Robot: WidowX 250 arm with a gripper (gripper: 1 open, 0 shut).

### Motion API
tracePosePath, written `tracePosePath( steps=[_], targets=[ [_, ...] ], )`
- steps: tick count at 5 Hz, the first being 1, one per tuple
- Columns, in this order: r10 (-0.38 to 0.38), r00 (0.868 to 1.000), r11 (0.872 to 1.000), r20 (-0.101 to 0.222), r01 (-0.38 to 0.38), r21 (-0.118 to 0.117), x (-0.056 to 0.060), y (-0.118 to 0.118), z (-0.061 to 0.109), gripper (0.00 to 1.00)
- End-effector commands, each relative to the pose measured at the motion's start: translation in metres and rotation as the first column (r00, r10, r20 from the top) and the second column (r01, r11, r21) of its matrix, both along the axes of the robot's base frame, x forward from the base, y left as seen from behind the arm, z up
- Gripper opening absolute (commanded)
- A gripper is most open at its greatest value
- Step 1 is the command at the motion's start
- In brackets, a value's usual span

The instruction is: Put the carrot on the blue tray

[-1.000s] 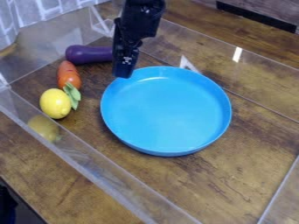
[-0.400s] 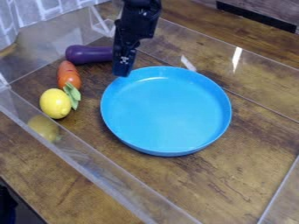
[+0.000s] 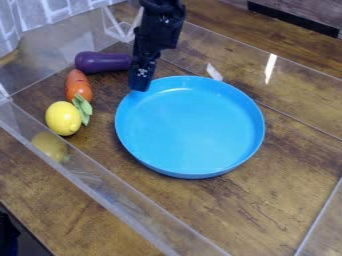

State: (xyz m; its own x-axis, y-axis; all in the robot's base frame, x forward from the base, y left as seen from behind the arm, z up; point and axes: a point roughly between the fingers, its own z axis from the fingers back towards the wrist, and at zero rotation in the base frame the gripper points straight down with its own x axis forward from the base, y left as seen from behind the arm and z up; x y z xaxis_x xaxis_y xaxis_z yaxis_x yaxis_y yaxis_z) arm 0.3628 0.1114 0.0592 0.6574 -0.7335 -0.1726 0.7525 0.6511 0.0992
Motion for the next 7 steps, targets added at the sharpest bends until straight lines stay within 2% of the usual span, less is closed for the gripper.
tracePosePath(
  steps=[1,7],
  targets=[
    [0.003,0.998,1.000,0.060,-0.005,0.023,0.010,0.011,0.017,1.00],
    [0.060,0.997,0.998,0.047,-0.061,0.006,0.008,0.049,-0.010,1.00]
  ],
)
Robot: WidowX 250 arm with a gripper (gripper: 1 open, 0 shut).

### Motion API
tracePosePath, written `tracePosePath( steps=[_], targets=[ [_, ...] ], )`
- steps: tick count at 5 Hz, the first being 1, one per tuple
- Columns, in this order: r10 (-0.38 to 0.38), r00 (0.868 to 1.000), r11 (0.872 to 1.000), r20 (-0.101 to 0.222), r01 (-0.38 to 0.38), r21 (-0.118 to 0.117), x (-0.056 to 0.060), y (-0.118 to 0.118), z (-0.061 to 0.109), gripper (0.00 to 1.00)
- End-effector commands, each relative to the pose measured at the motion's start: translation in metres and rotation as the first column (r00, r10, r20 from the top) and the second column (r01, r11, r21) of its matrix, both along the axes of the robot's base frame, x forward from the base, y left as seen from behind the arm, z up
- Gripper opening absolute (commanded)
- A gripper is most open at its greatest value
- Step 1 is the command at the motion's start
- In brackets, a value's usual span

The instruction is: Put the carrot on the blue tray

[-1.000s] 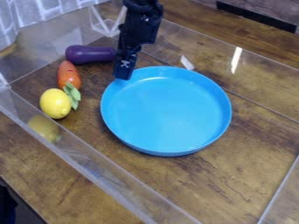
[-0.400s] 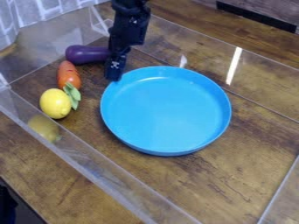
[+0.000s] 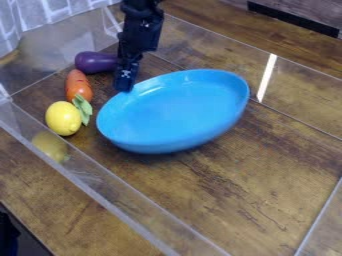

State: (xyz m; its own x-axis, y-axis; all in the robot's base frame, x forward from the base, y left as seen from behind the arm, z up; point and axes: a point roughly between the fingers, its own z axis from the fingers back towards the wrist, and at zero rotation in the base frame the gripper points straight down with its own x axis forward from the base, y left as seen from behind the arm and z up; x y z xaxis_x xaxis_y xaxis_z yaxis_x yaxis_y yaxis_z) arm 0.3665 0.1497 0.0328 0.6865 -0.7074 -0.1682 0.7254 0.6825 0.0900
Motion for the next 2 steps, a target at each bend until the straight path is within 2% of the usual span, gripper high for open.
tracePosePath(
  steps=[1,2],
  targets=[
    [0.022,0.999,1.000,0.047,-0.023,0.008,0.0056,0.0119,0.0063,1.00],
    [0.019,0.999,1.000,0.051,-0.019,-0.004,0.0060,0.0041,0.0016,1.00]
  ],
)
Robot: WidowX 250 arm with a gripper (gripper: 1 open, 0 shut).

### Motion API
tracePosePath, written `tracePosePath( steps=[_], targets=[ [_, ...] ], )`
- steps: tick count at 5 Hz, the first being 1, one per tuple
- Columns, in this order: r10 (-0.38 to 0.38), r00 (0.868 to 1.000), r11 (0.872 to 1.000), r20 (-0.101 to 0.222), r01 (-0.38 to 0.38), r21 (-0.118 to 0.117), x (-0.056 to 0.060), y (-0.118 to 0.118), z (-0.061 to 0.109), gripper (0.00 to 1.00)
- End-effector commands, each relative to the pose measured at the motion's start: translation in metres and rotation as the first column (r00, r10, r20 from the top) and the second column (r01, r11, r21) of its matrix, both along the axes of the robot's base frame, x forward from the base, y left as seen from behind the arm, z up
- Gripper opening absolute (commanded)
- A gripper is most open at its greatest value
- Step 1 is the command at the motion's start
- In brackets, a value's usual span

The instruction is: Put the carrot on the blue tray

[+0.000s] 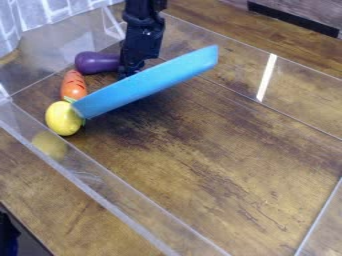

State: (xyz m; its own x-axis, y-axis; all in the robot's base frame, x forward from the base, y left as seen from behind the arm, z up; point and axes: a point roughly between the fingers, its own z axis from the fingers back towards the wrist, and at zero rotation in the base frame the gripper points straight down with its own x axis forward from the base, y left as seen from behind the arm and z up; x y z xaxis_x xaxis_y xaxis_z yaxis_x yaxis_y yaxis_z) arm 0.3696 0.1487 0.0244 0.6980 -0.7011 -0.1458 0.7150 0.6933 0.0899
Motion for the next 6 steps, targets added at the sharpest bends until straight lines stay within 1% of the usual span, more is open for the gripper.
tracePosePath(
  steps=[1,2,3,4,6],
  targets=[
    [-0.024,0.999,1.000,0.037,0.024,-0.001,-0.001,-0.009,0.006,0.00],
    [-0.015,1.000,1.000,0.027,0.015,-0.005,0.004,-0.006,0.002,1.00],
    [-0.015,1.000,1.000,0.023,0.015,-0.006,0.012,-0.004,-0.002,0.00],
    [-0.009,1.000,1.000,0.018,0.010,-0.010,0.017,-0.004,-0.006,1.00],
    [-0.013,1.000,1.000,0.008,0.013,-0.016,0.023,-0.006,-0.010,1.00]
  ],
)
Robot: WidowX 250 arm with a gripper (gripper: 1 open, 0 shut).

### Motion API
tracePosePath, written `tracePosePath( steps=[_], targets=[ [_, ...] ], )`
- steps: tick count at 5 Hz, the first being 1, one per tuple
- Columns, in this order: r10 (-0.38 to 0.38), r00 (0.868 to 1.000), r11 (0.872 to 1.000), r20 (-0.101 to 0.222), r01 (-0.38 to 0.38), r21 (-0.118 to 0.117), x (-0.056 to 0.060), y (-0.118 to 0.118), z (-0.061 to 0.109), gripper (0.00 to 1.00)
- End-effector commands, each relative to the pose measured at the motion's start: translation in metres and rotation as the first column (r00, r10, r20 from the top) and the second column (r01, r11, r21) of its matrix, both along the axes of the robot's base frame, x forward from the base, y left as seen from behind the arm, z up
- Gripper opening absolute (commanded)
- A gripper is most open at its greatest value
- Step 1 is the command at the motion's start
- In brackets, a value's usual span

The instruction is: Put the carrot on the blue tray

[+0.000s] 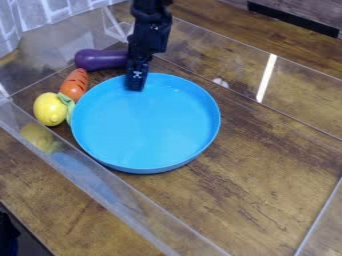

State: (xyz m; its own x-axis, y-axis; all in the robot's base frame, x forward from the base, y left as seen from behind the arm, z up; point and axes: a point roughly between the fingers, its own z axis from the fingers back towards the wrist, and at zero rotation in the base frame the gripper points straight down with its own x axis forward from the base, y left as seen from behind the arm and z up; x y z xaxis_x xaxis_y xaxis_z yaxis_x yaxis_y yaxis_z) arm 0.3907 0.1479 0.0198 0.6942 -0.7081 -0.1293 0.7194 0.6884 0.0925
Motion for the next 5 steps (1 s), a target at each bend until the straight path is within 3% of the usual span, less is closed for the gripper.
tracePosePath(
  steps=[1,5],
  targets=[
    [-0.002,1.000,1.000,-0.013,0.002,-0.008,0.0037,-0.0058,-0.0067,1.00],
    [0.015,0.999,1.000,-0.047,-0.016,-0.019,0.0080,-0.0056,-0.0089,1.00]
  ],
)
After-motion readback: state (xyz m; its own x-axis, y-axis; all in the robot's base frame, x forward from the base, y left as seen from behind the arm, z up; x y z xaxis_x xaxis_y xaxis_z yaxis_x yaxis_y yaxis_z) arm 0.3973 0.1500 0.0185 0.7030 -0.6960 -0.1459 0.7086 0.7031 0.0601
